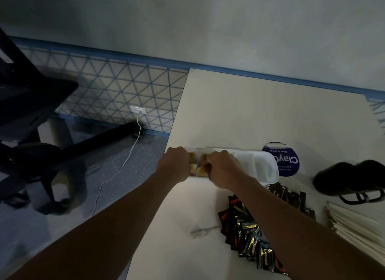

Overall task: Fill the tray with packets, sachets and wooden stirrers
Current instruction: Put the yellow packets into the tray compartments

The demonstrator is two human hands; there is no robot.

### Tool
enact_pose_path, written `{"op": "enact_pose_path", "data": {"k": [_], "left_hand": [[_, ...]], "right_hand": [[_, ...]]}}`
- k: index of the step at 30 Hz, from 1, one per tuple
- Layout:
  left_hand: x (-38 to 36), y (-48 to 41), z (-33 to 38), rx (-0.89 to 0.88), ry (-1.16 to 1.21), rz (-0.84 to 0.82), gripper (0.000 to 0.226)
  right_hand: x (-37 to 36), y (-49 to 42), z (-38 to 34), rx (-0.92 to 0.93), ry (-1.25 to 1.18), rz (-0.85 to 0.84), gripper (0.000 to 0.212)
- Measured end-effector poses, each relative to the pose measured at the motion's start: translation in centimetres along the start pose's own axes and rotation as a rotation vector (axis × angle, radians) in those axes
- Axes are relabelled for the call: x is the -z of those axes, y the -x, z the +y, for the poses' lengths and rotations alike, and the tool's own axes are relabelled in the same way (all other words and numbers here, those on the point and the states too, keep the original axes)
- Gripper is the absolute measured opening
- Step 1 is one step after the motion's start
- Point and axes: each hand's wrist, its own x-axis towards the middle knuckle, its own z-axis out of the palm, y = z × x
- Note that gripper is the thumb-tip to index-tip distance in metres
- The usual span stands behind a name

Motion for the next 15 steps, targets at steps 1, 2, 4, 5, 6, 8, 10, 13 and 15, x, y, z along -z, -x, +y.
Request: {"op": "enact_pose_path", "data": {"k": [1, 2, 4, 5, 6, 8, 10, 13, 15], "left_hand": [[-0.16, -0.02, -0.03, -0.007, -0.009, -0.006, 0.024], [-0.22, -0.07, -0.07, -0.016, -0.01, -0.015, 0.026], [-0.25, -0.22, -0.17, -0.026, 0.005, -0.04, 0.03], [-0.25, -0.31, -0.2, -0.026, 0.012, -0.049, 0.031], [-0.24, -0.34, -0.24, -0.024, 0.016, -0.049, 0.031], [-0.34, -0.33, -0.29, -0.018, 0.024, -0.028, 0.03], [-0.53, -0.14, -0.32, -0.008, 0.031, 0.008, 0.028], [-0.92, 0.27, -0.33, -0.011, 0.011, 0.048, 0.027], [-0.94, 0.63, -0.37, -0.012, 0.021, 0.07, 0.027]], "right_hand": [[0.0, 0.07, 0.02, 0.004, 0.006, -0.007, 0.028], [0.03, 0.13, 0.05, 0.007, 0.01, -0.006, 0.029], [0.06, 0.18, 0.12, 0.003, 0.027, 0.007, 0.028], [0.1, 0.18, 0.17, -0.001, 0.035, 0.017, 0.028], [0.15, 0.18, 0.21, -0.002, 0.035, 0.027, 0.028], [0.27, 0.21, 0.21, -0.002, 0.02, 0.048, 0.027], [0.35, 0.4, 0.06, 0.003, 0.021, 0.085, 0.023], [0.09, 0.73, -0.09, 0.013, 0.044, 0.135, 0.022], [-0.2, 0.92, -0.03, 0.017, 0.029, 0.16, 0.022]]}}
